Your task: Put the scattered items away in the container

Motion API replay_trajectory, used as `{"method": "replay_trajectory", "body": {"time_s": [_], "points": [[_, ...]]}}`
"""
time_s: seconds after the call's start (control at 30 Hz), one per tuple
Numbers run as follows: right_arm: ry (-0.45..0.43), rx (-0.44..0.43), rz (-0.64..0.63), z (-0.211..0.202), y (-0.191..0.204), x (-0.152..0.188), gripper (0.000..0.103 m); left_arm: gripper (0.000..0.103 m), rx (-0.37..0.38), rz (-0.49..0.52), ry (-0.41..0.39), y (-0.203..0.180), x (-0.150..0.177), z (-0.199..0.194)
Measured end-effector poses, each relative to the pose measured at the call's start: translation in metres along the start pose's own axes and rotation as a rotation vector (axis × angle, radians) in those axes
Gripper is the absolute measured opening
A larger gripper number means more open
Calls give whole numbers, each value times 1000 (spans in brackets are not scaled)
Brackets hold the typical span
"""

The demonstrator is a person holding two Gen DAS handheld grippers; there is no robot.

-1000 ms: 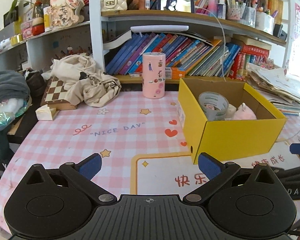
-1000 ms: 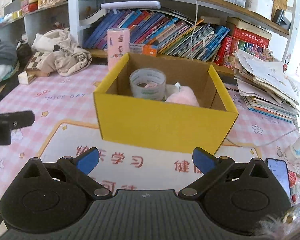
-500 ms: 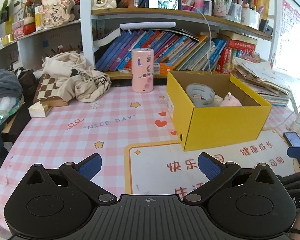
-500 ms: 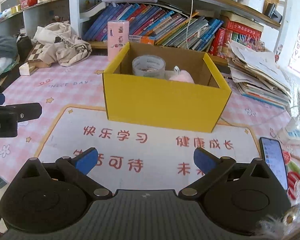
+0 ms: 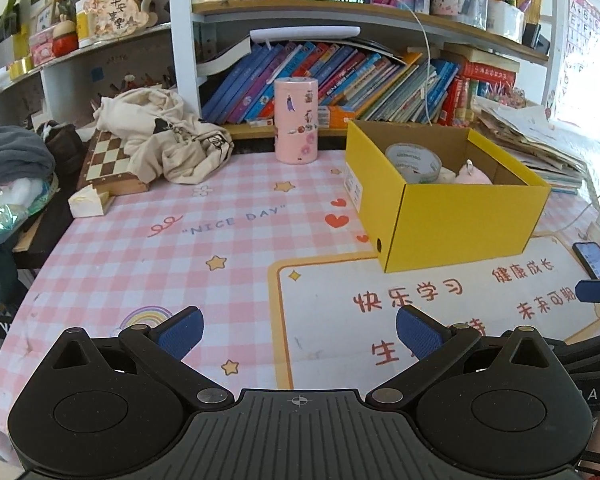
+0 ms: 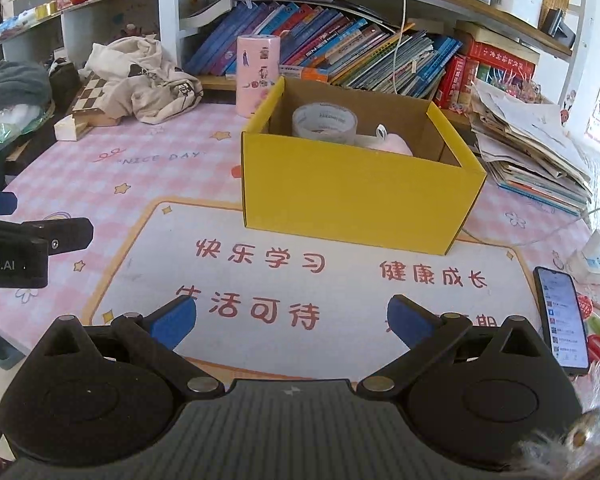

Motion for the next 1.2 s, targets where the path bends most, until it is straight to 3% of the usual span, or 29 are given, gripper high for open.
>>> {"method": "replay_trajectory", "body": {"time_s": [1.2], "points": [[-2, 2, 10, -11, -1, 11, 103, 103, 22, -1, -5, -2, 9, -13]]}}
Point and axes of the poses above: each gripper's, at about its wrist camera, not at the fingertips, and z roughly the way its jaws point, y to its left, x to its underside, the point moved 2 cm from there along z, roughly the way its jaws point, and after that the axes turned 6 degrees about z, right-handed, at the moved point
